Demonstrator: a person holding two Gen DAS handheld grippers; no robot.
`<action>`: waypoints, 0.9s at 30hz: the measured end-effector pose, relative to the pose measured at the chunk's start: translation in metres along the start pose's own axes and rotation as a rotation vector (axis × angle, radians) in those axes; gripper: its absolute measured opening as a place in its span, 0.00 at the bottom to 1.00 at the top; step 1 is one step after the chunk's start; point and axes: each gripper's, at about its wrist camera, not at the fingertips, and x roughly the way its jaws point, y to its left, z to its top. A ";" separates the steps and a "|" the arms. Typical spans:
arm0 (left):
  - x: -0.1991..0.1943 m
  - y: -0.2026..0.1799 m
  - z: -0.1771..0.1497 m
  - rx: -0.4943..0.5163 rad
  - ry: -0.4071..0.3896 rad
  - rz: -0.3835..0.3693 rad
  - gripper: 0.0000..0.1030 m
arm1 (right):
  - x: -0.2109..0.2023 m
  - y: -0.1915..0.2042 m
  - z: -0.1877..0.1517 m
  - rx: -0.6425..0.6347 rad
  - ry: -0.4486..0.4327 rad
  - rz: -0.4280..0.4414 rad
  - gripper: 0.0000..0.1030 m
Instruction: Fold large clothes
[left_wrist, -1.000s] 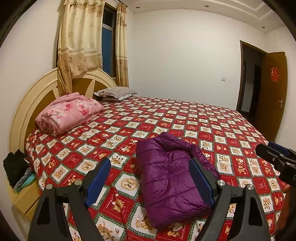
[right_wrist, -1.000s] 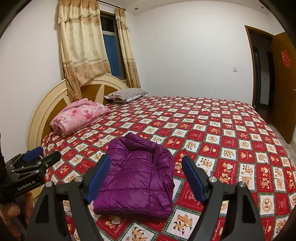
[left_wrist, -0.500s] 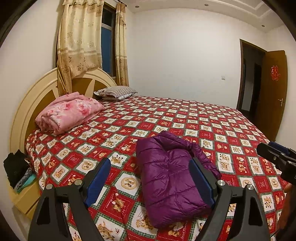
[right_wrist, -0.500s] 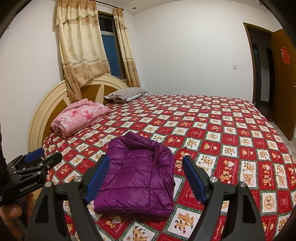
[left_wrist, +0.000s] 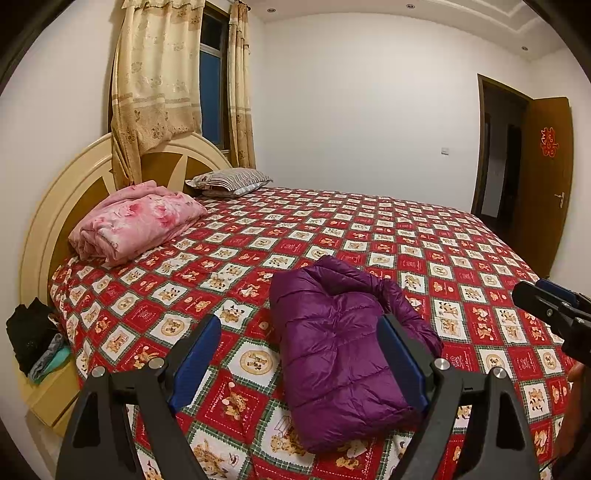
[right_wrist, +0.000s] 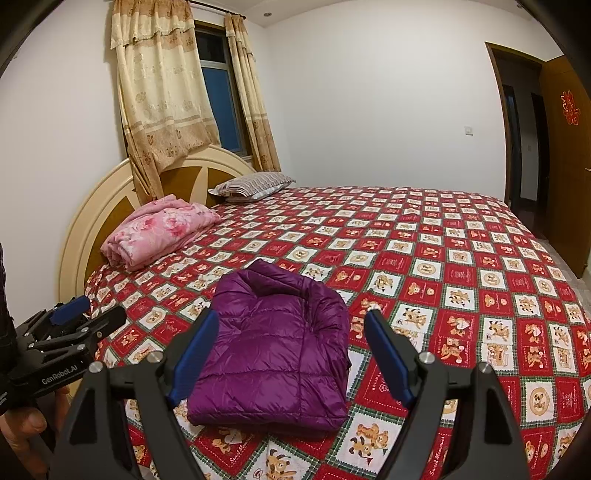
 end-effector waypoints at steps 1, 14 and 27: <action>0.000 0.000 0.000 0.000 0.000 0.000 0.84 | 0.000 0.000 0.000 -0.001 0.000 -0.001 0.81; 0.001 0.002 0.001 -0.003 -0.004 0.003 0.84 | -0.001 0.003 -0.001 0.003 -0.008 0.000 0.81; 0.002 0.002 0.007 -0.012 -0.006 0.023 0.85 | -0.002 0.009 -0.004 0.006 -0.016 0.002 0.81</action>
